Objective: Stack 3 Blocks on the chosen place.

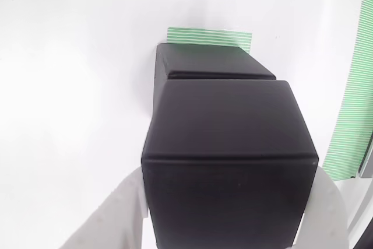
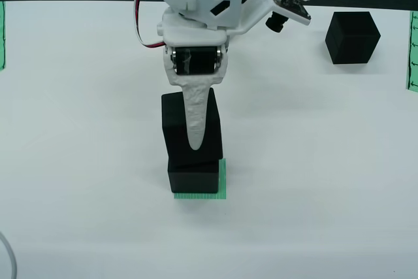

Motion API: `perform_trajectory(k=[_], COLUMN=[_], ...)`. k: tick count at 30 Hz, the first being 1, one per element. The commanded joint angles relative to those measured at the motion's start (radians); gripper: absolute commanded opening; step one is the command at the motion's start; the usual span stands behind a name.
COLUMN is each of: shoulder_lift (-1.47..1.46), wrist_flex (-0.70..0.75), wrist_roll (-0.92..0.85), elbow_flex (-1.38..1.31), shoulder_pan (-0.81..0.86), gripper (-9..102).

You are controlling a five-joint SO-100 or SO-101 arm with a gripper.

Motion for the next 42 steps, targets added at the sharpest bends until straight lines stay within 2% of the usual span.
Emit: perform_trajectory(k=[1, 17, 25, 35, 38, 42], shoulder_lift=[-0.003, -0.018, 0.038, 0.394, 0.466, 0.463], wrist_flex=[0.002, 0.002, 0.002, 0.002, 0.002, 0.002], wrist_roll=[-0.002, -0.011, -0.054, -0.485, -0.548, -0.551], elbow_flex=[-0.049, -0.058, -0.031, 0.106, 0.133, 0.184], shoulder_pan=[-0.002, -0.009, -0.037, -0.267, -0.387, -0.624], gripper=[21, 38, 39, 39, 39, 39])
